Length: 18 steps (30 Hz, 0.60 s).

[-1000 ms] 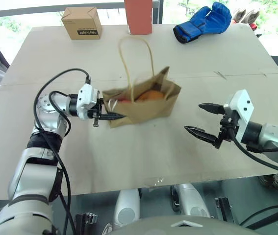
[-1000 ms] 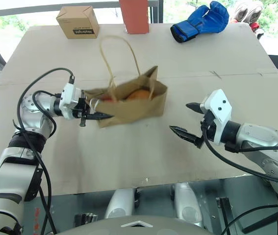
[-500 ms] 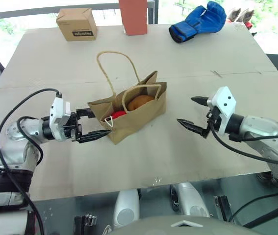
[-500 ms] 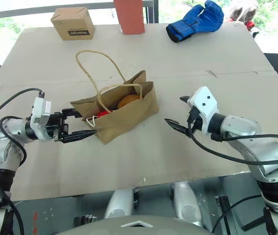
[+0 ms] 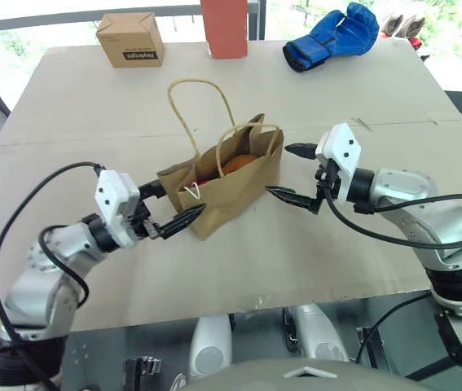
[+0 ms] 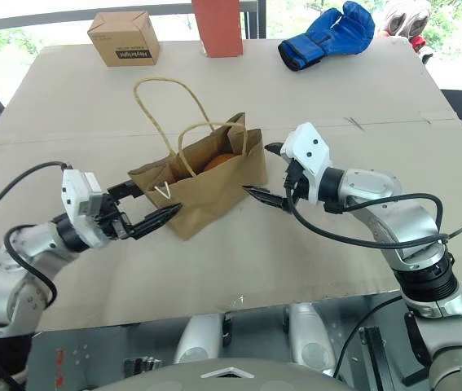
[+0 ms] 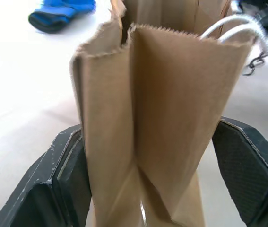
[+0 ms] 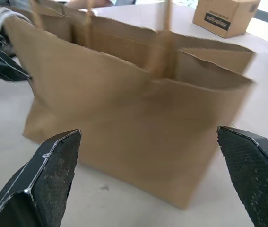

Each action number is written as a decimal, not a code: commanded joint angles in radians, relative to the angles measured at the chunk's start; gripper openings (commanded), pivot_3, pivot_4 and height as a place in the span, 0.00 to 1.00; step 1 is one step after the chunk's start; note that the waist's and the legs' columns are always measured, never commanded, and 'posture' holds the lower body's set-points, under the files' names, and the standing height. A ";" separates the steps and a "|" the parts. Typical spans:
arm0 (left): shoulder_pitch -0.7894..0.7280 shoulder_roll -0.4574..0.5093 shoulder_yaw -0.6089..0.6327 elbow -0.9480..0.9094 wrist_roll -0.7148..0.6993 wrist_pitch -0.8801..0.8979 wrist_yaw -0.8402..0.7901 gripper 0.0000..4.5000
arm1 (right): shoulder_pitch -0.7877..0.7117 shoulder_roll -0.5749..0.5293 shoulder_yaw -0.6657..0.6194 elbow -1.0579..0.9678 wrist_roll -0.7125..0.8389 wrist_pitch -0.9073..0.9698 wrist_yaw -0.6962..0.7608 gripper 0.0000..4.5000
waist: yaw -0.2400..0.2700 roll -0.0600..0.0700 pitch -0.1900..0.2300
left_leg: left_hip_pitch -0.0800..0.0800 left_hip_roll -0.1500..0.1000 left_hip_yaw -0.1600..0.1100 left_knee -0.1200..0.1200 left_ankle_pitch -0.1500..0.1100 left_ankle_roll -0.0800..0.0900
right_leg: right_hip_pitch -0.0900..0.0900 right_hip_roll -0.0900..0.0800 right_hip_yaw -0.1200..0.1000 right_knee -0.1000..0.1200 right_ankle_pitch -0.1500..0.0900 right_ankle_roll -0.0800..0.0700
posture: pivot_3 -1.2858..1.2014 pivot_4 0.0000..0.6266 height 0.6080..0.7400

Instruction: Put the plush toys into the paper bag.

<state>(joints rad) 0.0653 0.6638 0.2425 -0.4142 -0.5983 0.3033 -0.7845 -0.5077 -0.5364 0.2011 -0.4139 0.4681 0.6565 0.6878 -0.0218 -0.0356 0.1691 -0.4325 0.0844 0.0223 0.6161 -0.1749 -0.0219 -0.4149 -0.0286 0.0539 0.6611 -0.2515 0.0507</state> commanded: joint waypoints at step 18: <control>-0.728 0.076 -0.213 0.910 0.051 -0.549 -0.830 0.01 | 0.293 -0.140 -0.256 -0.297 0.105 0.067 0.011 1.00 | 0.033 0.000 -0.001 | -0.003 -0.002 0.000 0.002 0.000 0.000 | 0.001 0.001 0.000 -0.003 0.000 0.000 | 0.52 0.24 1.00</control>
<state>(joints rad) -0.6183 0.7313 0.0781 0.4069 -0.5265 -0.1666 -1.5572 -0.2404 -0.6554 0.0191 -0.6386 0.5340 0.7247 0.6900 0.0111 -0.0361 0.1684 -0.4350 0.0826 0.0222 0.6181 -0.1751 -0.0217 -0.4140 -0.0282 0.0543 0.6585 -0.2513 0.0505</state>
